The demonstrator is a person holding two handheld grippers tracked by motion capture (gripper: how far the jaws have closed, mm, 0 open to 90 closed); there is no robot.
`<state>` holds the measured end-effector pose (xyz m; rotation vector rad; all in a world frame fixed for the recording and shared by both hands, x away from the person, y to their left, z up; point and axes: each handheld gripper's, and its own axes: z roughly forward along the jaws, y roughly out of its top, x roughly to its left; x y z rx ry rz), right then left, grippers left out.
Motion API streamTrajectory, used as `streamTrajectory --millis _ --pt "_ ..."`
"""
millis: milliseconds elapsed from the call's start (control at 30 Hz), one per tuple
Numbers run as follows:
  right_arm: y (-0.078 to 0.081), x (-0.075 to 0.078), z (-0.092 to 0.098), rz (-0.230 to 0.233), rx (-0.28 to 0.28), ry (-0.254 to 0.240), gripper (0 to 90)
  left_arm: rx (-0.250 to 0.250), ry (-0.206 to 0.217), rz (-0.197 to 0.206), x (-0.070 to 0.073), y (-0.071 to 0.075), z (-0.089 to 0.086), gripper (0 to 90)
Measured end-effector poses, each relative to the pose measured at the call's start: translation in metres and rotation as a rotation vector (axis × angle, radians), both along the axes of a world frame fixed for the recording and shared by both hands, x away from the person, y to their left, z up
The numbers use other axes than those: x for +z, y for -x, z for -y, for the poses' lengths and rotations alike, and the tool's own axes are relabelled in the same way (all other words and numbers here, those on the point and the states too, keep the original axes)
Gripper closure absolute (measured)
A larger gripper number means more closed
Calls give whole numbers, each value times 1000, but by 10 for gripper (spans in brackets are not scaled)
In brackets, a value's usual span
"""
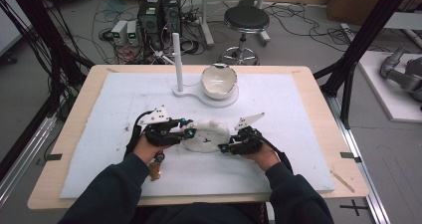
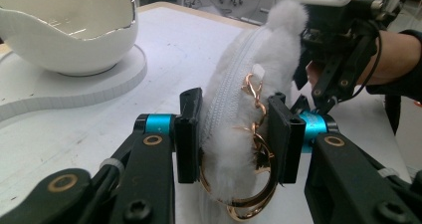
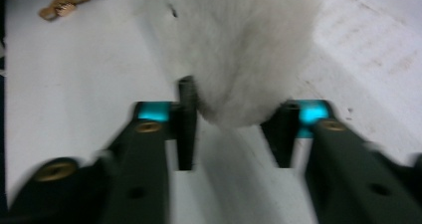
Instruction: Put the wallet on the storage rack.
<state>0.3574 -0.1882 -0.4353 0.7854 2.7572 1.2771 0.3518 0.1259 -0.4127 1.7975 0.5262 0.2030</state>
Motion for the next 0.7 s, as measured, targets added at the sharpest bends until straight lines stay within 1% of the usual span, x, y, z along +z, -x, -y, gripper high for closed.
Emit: streamTrajectory --millis 33,67,100,167,200,233,267,300,333,367,533,567,600,633,667,700 --pt "0 0 0 0 0 0 714 0 0 0 0 0 0 625" --pt "0 4 4 18 -3 -30 760 7 -9 -4 -1 0 -1 625" --pt "0 4 4 18 -3 -30 760 7 -9 -4 -1 0 -1 624" --pt "0 10 10 38 -29 -81 773 6 -26 -16 -3 -1 0 624" --pt "-1 18 20 83 -60 -171 777 -2 -37 -25 -4 0 2 624" --pt "-1 22 24 96 -75 -206 777 -10 -46 -28 -5 0 4 624" --pt "0 25 26 111 -83 -232 777 -16 -56 -26 -6 1 5 624" --pt "0 25 26 111 -83 -232 777 -16 -56 -26 -6 1 5 624" --pt "2 29 28 146 -81 -246 774 -18 -62 -25 -6 1 7 624" --pt "3 29 28 151 -78 -241 770 -16 -70 -29 -7 1 7 624" --pt "4 28 25 164 -63 -229 749 -9 -74 -34 -7 0 6 624" --pt "4 29 24 172 -58 -218 751 -9 -75 -34 -7 0 6 624" --pt "5 30 23 194 -46 -191 773 -7 -78 -33 -7 0 6 624" --pt "5 30 23 194 -46 -191 773 -7 -78 -33 -7 0 6 624" --pt "8 34 22 243 -45 -164 788 -6 -80 -30 -7 0 6 622" --pt "9 37 21 273 -42 -146 793 0 -79 -27 -7 0 6 619"
